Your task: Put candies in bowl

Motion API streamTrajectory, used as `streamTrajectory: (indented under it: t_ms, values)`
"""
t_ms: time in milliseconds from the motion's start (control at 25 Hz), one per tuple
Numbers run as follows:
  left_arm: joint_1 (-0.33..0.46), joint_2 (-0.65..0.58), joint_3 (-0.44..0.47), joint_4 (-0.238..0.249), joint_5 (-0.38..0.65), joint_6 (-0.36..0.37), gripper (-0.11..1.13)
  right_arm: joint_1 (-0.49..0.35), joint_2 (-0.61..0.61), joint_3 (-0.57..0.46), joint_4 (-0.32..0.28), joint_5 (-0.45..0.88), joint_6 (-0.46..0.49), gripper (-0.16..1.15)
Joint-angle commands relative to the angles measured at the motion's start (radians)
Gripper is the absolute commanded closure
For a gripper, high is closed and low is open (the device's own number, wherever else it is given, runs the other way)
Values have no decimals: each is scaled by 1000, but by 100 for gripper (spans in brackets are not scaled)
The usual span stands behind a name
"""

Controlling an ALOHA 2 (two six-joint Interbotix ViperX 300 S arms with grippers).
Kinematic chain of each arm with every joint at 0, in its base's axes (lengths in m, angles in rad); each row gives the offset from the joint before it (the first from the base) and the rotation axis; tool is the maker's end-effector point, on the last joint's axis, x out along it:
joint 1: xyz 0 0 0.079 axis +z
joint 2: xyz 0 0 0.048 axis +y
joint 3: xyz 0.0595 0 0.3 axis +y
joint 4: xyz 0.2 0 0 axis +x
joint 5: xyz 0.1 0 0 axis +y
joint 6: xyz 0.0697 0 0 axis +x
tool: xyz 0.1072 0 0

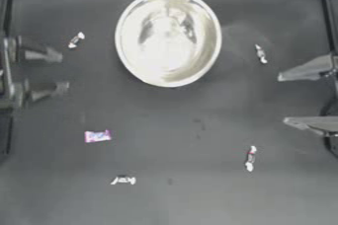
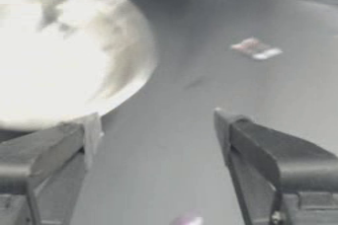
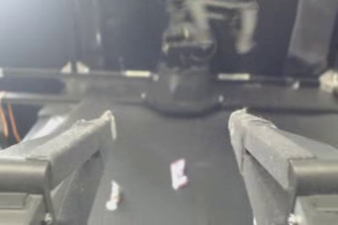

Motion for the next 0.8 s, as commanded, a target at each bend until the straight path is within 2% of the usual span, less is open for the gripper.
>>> streamTrajectory:
  t_ms: [40,280,440,640,800]
  values:
    - [103,86,-63,2,80,-2,1,-11,11,-20,17,3,0,0]
    - [224,221,-146,89,181,-3,0,-21,11,-21,21,32,2,0]
    - [265,311,-192,137,239,-3,0,-21,11,-17,32,34,2,0]
    - [334,403,-224,149,256,0,0,-21,12,-12,38,34,2,0]
    - [353,485,-245,150,279,8,0,-21,15,-9,38,31,2,0]
